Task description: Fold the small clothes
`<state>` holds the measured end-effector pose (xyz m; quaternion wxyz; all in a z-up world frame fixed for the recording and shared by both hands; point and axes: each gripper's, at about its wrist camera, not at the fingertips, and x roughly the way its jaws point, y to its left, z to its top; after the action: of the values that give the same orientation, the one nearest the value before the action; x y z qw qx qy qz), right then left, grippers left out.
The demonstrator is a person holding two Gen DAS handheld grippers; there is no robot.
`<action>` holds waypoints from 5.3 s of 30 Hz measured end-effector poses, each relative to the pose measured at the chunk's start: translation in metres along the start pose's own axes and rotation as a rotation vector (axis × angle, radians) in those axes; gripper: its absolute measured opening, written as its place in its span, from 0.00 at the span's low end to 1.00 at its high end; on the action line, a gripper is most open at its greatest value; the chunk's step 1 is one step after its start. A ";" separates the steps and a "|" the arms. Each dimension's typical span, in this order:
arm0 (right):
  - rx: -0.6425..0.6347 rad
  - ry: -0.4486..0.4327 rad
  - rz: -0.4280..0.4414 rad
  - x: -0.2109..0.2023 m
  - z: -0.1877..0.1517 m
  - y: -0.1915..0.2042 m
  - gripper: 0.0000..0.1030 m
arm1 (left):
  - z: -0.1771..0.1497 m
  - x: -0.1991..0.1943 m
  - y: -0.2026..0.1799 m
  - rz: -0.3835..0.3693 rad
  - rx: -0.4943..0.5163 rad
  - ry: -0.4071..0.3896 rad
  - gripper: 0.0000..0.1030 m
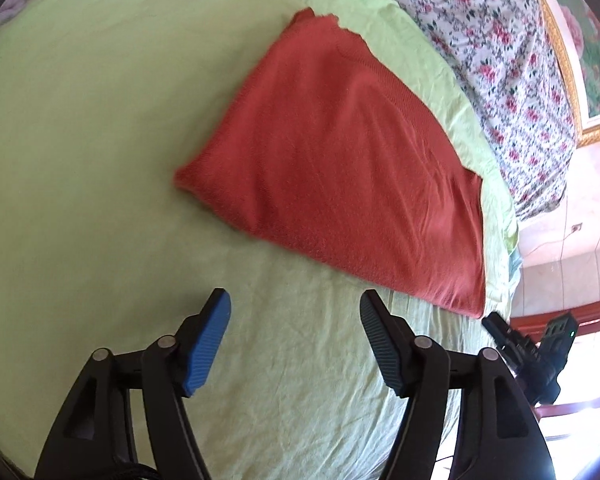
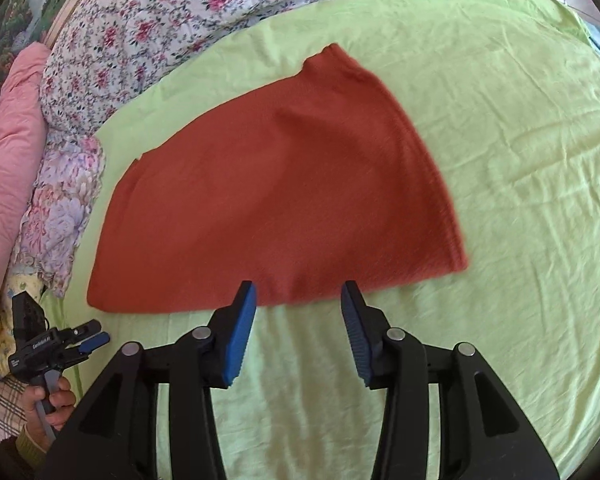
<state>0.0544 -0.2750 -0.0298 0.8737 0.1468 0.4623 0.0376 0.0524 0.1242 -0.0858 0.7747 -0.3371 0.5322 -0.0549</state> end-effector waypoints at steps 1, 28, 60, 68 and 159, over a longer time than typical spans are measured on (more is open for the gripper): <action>-0.008 0.005 0.001 0.001 -0.003 0.004 0.45 | 0.000 -0.002 0.003 -0.007 -0.014 -0.008 0.68; -0.031 0.091 0.054 0.017 0.005 0.010 0.46 | 0.052 0.029 0.002 0.074 -0.247 -0.190 0.76; -0.009 0.287 0.432 0.119 0.148 0.042 0.57 | 0.012 0.116 -0.223 -0.032 0.387 -0.074 0.05; -0.137 0.350 0.408 0.194 0.173 0.112 0.31 | 0.013 0.118 -0.227 0.001 0.414 -0.070 0.05; 0.068 0.026 0.080 0.072 0.155 -0.102 0.12 | 0.074 0.209 -0.235 0.001 0.284 0.139 0.61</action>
<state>0.2157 -0.3920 -0.0350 0.8598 0.1945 0.4684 0.0587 0.2702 -0.1146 -0.0984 0.7761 -0.2192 0.5713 -0.1525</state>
